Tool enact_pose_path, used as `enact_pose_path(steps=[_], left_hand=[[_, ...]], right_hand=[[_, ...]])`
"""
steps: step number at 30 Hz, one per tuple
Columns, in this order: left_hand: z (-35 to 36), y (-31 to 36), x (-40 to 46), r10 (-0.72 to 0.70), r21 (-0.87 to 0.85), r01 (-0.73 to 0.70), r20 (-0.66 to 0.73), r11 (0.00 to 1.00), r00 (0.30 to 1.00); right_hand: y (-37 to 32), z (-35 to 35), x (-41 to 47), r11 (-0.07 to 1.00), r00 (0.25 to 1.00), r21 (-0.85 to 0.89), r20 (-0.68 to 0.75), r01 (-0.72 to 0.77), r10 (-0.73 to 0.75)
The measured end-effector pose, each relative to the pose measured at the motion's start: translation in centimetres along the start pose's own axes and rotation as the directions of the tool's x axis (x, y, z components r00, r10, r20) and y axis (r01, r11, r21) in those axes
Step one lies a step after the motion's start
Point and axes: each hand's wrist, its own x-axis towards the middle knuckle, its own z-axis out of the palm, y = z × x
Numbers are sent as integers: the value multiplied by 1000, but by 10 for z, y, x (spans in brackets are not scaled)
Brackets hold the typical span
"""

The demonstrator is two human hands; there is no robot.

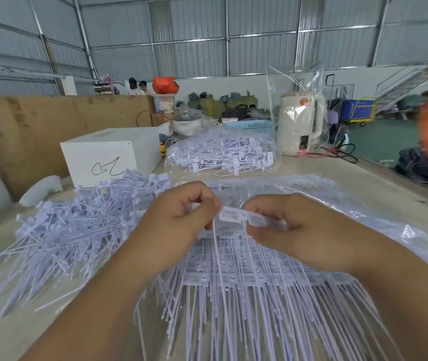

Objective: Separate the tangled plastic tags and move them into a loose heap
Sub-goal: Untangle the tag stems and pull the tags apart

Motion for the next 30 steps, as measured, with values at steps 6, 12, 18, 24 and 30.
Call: enact_pose_path(steps=[6, 12, 18, 24, 30], left_hand=[[3, 4, -3, -9, -19, 13, 182, 1000, 983], [8, 3, -4, -149, 75, 133, 293, 988, 944], [14, 4, -4, -90, -15, 93, 171, 996, 981], [34, 7, -1, -295, -402, 221, -132, 888, 946], [22, 9, 2, -306, -474, 221, -109, 852, 946]], right_hand=[[2, 0, 1, 992, 1000, 126, -10, -15, 16], [6, -5, 3, 993, 998, 108, 40, -43, 39], [4, -4, 3, 977, 999, 213, 54, -20, 9], [-6, 19, 9, 987, 919, 147, -394, 62, 0], [2, 8, 6, 964, 894, 229, -447, 134, -18]])
